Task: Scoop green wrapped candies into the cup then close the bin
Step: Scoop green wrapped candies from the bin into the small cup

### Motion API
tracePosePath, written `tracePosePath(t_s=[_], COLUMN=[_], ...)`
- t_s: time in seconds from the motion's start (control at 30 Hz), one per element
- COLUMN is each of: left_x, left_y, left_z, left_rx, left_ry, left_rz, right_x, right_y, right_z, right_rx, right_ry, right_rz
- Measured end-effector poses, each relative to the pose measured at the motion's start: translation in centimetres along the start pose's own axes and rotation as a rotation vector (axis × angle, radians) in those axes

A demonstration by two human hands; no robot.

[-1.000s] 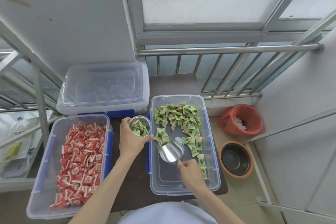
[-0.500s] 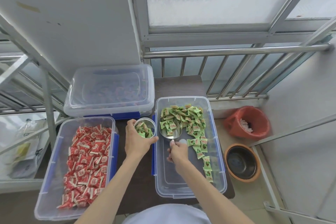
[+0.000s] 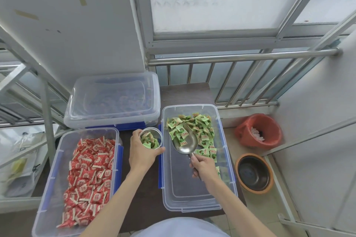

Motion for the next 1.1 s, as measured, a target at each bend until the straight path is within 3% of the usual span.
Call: tracePosePath(t_s=[0.27,0.47,0.7,0.93,1.1], left_x=[0.4,1.3,1.5,0.9,0.6], left_y=[-0.7,-0.8,-1.4,-1.5,-1.1], left_z=[1.7,3.9,4.5,3.0,1.5], left_rx=[-0.082,-0.089,-0.024,0.016,0.039], left_ry=[0.143,0.250,0.263,0.260,0.251], left_rz=[-0.008,-0.036,0.009,-0.018,-0.034], right_x=[2.8,4.5,7.8,9.6,9.9], right_y=[-2.1,0.9,9.6,10.3,6.0], right_z=[-6.7,-15.0,-23.2,-23.9,-22.2], right_rx=[0.309,1.033,1.526,1.591,1.270], right_ry=[-0.124,-0.146,-0.264,-0.317,-0.259], right_rz=[-0.261,-0.263,-0.217,-0.156,-0.186])
Point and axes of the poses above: each hand's wrist, its own x-axis away from the middle knuckle, its own y-axis out of the palm, z = x × y, the point moved 10 cm from there along -x, towards the middle knuckle, and after that the axes turned 5 degrees about -z, right-handed, at the moved point
